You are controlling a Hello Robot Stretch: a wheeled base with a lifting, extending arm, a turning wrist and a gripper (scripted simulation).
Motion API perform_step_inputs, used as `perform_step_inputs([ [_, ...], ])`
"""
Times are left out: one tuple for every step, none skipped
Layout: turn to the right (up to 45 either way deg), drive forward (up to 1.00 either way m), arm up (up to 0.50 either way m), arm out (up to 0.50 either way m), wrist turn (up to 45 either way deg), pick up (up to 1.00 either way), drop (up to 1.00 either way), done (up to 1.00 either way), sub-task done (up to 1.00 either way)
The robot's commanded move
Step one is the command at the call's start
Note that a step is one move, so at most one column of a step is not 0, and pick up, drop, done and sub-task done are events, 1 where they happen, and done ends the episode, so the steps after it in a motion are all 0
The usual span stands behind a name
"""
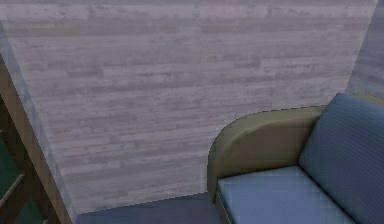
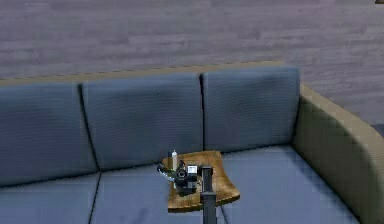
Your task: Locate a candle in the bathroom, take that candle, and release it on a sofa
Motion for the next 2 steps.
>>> perform_step_inputs([
  [0.0,0.0,0.0,0.0,0.0,0.0,1.0,0.0,0.0],
  [0.0,0.0,0.1,0.0,0.0,0.0,0.0,0.0,0.0],
])
